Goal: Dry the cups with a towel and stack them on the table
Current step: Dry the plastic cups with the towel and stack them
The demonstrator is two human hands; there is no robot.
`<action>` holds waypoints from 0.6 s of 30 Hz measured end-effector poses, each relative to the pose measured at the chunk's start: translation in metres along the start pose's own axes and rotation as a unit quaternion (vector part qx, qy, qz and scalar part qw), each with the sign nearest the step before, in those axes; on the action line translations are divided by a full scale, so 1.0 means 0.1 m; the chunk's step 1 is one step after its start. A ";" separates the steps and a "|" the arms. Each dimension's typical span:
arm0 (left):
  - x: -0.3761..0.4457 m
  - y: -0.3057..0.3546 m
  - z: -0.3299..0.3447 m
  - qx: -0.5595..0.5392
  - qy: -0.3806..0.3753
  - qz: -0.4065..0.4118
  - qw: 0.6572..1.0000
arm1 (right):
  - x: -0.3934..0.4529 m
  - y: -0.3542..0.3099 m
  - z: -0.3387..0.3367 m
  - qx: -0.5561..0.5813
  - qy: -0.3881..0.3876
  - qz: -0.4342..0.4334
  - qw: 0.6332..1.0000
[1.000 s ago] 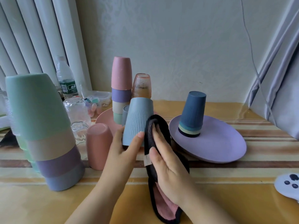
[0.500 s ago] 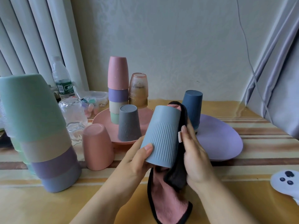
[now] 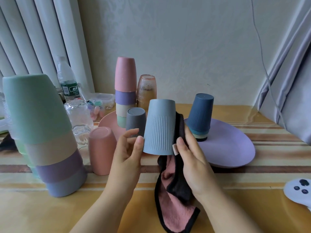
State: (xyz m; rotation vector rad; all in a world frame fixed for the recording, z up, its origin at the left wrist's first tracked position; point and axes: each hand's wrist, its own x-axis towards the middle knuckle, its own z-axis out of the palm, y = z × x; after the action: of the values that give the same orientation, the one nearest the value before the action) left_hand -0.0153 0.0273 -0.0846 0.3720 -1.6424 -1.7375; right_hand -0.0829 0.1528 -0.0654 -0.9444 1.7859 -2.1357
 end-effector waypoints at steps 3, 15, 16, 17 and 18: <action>-0.06 0.08 0.02 0.056 -0.009 0.043 0.997 | -0.01 0.05 0.01 -0.089 -0.023 -0.017 0.996; -0.08 0.07 -0.03 0.097 -0.203 -0.057 0.973 | 0.02 0.07 -0.02 -0.132 -0.009 -0.064 0.989; -0.09 0.07 -0.02 0.099 -0.225 -0.062 0.967 | 0.04 0.04 -0.06 -0.114 0.007 -0.059 0.992; -0.10 0.07 -0.02 0.094 -0.243 -0.067 0.963 | 0.05 0.01 -0.10 -0.084 0.022 -0.047 0.995; -0.10 0.07 -0.03 0.082 -0.257 -0.073 0.960 | 0.06 0.00 -0.13 -0.050 0.037 -0.032 0.998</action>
State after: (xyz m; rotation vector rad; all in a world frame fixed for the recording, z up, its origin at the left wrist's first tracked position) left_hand -0.0044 0.0325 -0.0806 0.1196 -2.1839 -1.9212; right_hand -0.0951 0.1600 -0.0641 -0.9716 1.9396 -2.1632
